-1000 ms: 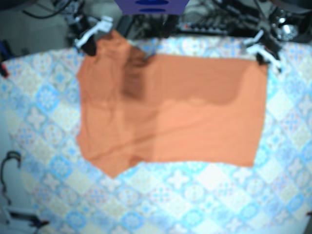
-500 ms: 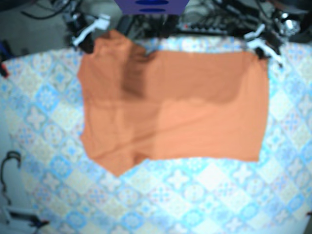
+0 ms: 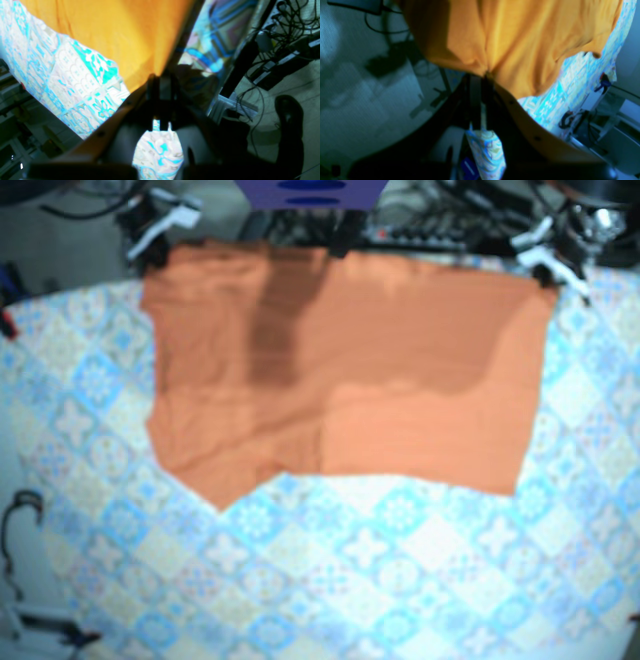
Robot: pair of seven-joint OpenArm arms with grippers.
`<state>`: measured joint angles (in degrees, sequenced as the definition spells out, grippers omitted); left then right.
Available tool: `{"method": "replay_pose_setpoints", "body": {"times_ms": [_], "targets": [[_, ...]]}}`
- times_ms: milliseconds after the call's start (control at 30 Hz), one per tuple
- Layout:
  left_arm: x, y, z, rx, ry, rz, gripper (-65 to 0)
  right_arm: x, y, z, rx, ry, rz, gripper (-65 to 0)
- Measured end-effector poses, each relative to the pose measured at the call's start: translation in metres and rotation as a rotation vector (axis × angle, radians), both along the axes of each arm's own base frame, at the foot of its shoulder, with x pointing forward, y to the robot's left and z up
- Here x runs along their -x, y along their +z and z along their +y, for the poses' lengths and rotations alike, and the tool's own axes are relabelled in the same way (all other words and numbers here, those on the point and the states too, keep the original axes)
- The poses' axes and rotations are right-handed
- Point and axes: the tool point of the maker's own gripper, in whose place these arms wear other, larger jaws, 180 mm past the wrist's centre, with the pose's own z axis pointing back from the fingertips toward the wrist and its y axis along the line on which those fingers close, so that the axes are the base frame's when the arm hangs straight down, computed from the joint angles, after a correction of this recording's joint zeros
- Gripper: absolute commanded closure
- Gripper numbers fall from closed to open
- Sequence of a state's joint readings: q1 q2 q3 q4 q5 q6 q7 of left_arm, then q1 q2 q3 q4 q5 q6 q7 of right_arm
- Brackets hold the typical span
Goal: Fold the T-shirt properly
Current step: 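Lift the shoulder edge with both grippers and pull it taut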
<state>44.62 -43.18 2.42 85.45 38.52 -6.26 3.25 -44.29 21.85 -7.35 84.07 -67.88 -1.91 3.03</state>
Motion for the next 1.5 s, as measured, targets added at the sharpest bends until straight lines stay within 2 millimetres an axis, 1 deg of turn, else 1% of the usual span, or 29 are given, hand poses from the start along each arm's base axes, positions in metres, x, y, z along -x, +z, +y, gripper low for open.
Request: {"method": "replay_pose_setpoints", "body": {"times_ms": [133,233,300,467,567,667,967,1100,1267,1333,1433,1500], "targets": [[0.01,-0.002,0.0,0.0,0.0,0.023,0.0,0.004,0.001,-0.007,0.019,0.008,0.01,0.0],[0.018,-0.004,-0.001,0.003,0.003,0.037,0.0,-0.001,0.004,-0.005,0.013,0.011,-0.004,0.0],[0.019,-0.005,-0.002,0.005,0.003,0.04,0.0,-0.005,0.007,-0.003,0.012,0.011,-0.016,0.0],[0.031,-0.006,-0.002,0.004,0.003,0.063,0.0,-0.016,0.017,0.002,0.001,0.026,-0.053,0.0],[0.038,-0.007,-0.002,0.004,0.003,0.078,0.0,-0.014,0.022,-0.002,0.012,0.043,-0.052,0.0],[0.038,-0.008,-0.003,0.007,0.004,0.079,0.0,-0.011,0.025,0.001,0.006,0.052,-0.05,0.0],[0.037,-0.008,-0.003,0.006,0.004,0.076,0.0,-0.011,0.038,0.01,-0.006,0.07,-0.07,0.0],[0.034,-0.006,-0.004,0.006,0.003,0.07,0.0,-0.019,0.046,0.01,-0.004,0.088,-0.096,0.0],[0.023,0.0,-0.013,0.024,-0.012,0.037,0.0,-0.027,0.053,0.012,-0.004,0.102,-0.115,0.0],[0.019,0.001,-0.013,0.023,-0.011,0.03,0.0,-0.031,0.056,0.009,0.0,0.099,-0.113,0.0],[0.013,0.002,-0.013,0.021,-0.011,0.016,0.0,-0.036,0.059,-0.002,0.027,0.082,-0.112,0.0],[0.01,0.004,-0.013,0.022,-0.011,0.005,0.0,-0.036,0.059,-0.003,0.028,0.08,-0.103,0.0]]}}
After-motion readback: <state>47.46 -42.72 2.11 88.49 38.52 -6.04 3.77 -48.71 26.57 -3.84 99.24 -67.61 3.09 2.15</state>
